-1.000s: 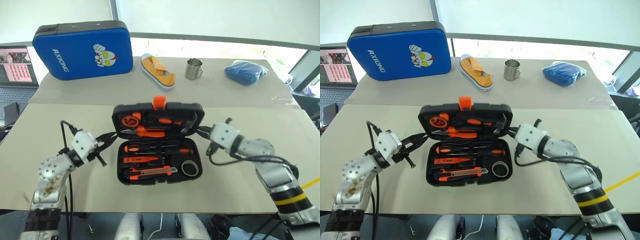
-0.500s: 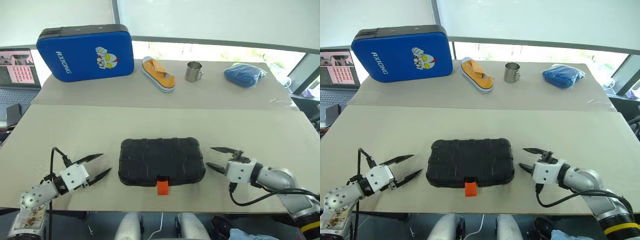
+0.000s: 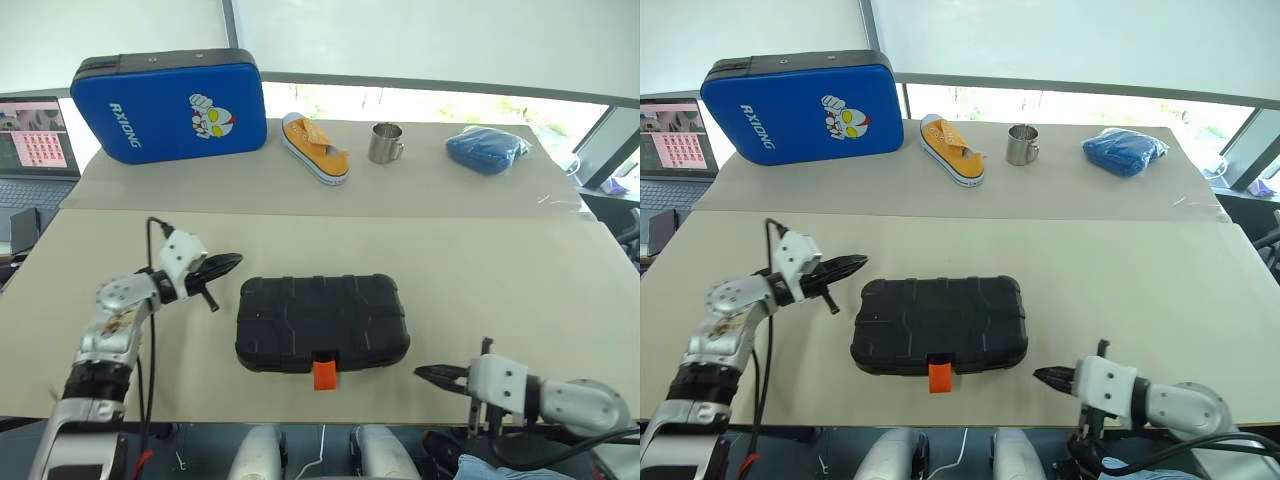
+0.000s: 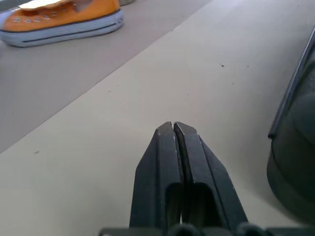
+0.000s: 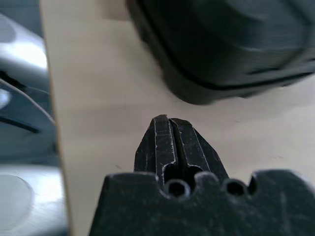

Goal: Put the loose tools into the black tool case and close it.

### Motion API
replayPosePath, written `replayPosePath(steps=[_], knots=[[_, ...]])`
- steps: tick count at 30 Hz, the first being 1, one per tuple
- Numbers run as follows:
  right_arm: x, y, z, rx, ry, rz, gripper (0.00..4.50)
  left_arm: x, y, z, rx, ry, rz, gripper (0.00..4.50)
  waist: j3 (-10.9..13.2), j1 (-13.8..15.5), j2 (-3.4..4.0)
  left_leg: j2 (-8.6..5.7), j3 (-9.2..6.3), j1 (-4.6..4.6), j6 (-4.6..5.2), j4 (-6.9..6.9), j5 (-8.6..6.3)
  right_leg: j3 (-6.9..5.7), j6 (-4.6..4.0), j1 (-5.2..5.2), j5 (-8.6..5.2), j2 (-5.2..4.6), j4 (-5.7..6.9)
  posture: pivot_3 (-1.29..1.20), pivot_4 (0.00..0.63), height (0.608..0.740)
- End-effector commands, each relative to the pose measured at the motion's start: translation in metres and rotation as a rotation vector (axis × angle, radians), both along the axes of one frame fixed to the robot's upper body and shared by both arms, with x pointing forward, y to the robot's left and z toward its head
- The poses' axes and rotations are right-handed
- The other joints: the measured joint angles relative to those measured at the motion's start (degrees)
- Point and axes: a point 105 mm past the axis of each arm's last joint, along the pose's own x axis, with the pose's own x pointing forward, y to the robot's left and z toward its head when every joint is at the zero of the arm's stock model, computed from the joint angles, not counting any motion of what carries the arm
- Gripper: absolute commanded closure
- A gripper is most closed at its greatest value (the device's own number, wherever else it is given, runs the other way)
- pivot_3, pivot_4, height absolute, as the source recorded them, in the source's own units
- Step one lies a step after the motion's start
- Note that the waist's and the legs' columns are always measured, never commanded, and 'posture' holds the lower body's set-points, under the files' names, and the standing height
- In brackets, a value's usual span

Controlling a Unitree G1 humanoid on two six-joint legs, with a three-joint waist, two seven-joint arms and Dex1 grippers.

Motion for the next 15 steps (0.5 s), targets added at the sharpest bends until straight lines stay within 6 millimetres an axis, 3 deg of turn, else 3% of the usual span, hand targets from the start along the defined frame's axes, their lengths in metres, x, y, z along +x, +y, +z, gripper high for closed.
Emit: replayPosePath(steps=[1,8,15], knots=[[0.002,0.015,-0.008,-0.029,0.035,0.001,4.49,0.001,-0.004,-0.010,0.076,0.078,-0.067,4.50,-0.01,-0.25,-0.01,0.00,0.00,-0.01,0.00,0.01,0.00,0.00,0.00,-0.02,0.00,0.00,0.00,0.00,0.150,0.740],[0.031,0.037,0.000,0.019,-0.032,-0.019,4.49,-0.018,-0.018,-0.009,0.026,0.173,-0.210,4.50,0.00,-0.42,-0.26,0.08,-0.04,-0.03,0.00,0.00,0.00,0.01,-0.03,-0.05,0.00,0.09,0.01,0.00,0.150,0.740],[0.067,0.047,0.009,0.049,-0.120,-0.054,4.49,-0.048,-0.006,-0.016,-0.014,0.240,-0.190,4.50,0.00,-1.07,-0.27,0.14,-0.07,0.00,0.00,0.00,0.00,0.03,-0.04,-0.07,0.00,0.08,0.04,0.00,0.150,0.740]])
